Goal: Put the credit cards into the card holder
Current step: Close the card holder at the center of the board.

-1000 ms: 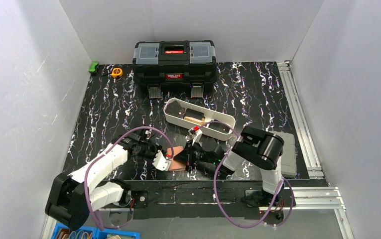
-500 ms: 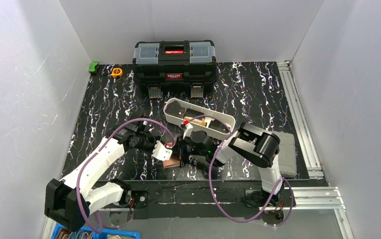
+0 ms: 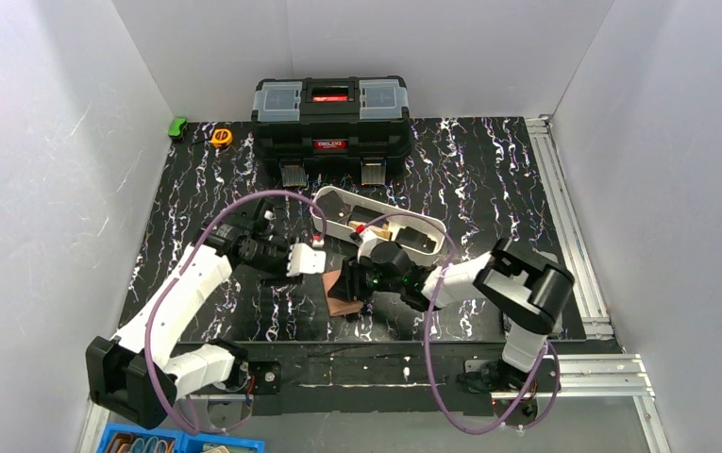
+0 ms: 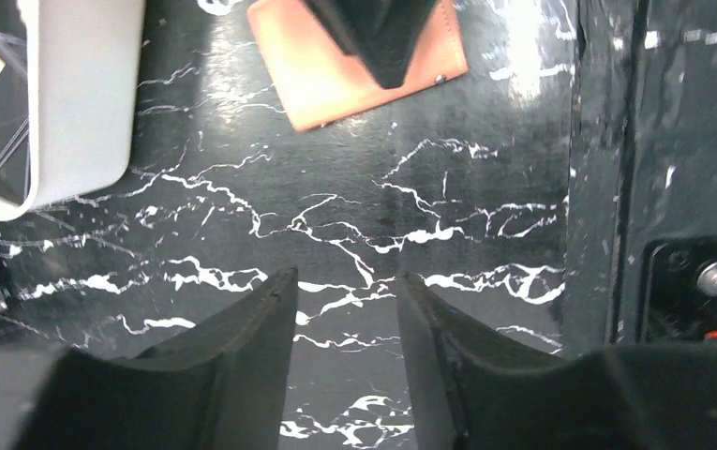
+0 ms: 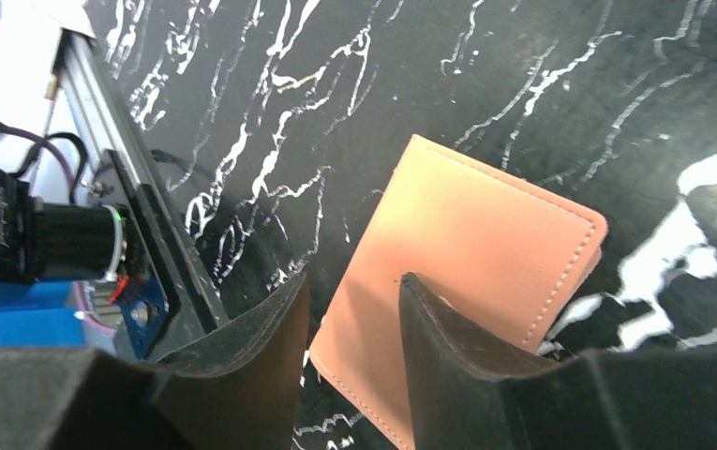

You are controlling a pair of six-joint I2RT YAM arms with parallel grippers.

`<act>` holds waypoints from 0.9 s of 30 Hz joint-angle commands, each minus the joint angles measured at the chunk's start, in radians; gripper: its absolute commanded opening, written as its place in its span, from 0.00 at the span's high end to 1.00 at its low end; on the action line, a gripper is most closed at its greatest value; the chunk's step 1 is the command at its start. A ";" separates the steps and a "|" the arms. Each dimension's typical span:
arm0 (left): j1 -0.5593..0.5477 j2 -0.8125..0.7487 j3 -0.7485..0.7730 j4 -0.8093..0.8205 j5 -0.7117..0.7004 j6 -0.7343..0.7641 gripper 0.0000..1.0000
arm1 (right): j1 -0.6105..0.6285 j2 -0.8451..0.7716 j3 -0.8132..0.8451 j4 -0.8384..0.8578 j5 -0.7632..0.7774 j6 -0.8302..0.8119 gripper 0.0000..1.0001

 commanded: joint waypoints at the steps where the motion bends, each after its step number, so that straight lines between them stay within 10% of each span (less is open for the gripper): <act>1: 0.035 0.032 0.099 -0.041 0.061 -0.247 0.47 | -0.016 -0.101 -0.003 -0.348 0.088 -0.136 0.49; 6: 0.074 0.038 0.158 -0.017 0.059 -0.395 0.27 | -0.016 -0.206 0.142 -0.443 0.050 -0.197 0.44; 8: 0.097 0.028 0.168 -0.010 0.052 -0.425 0.03 | -0.015 -0.238 0.191 -0.467 0.016 -0.211 0.42; 27: 0.237 0.030 0.130 0.015 0.043 -0.520 0.02 | -0.012 -0.476 0.174 -0.898 0.279 -0.153 0.32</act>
